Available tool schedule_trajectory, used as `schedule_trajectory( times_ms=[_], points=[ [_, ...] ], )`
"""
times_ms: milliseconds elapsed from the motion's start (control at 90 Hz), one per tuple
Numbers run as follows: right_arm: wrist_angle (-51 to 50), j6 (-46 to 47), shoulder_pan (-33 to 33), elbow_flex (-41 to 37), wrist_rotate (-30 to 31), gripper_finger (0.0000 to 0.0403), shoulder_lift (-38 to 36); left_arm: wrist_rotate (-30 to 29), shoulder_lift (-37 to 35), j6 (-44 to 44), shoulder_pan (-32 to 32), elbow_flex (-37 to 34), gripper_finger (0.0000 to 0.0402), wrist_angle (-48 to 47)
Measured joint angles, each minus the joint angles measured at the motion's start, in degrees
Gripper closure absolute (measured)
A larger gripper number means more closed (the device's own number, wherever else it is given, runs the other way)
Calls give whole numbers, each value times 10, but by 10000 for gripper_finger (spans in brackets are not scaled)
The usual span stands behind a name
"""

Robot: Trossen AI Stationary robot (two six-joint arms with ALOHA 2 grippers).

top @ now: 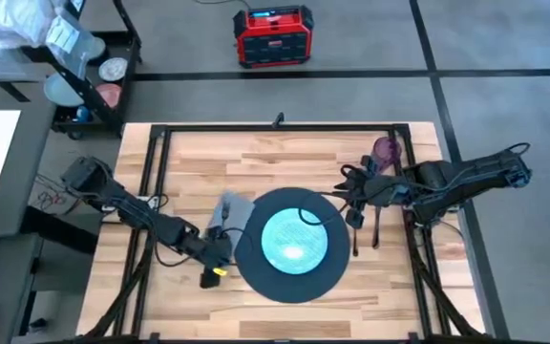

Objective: Set table place
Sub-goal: Adjust the black fork on the gray table napkin

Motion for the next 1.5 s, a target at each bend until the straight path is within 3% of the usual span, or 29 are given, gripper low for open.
schedule_trajectory(
  times_ms=[111,311,489,622,800,1056,1256,1500],
  points=[
    [2,0,0,0,0,343,0,-1,0,18,4,7,401,18],
    [0,2,0,0,0,343,0,-11,-4,-17,0,28,401,-145],
    [-2,2,0,0,0,343,0,-71,-8,-52,-14,35,401,-232],
    [-4,5,0,0,-1,343,0,-95,-10,-58,-16,35,401,-243],
    [-4,6,0,0,-2,343,0,-116,-59,-9,-25,37,401,-187],
    [-4,6,0,0,-3,343,0,-134,-95,-88,-29,36,401,-348],
    [-5,6,0,0,-2,343,0,-98,-79,-131,-34,5,401,-338],
    [-4,6,0,0,-2,343,0,-97,-55,-147,-46,1,401,-296]
  ],
)
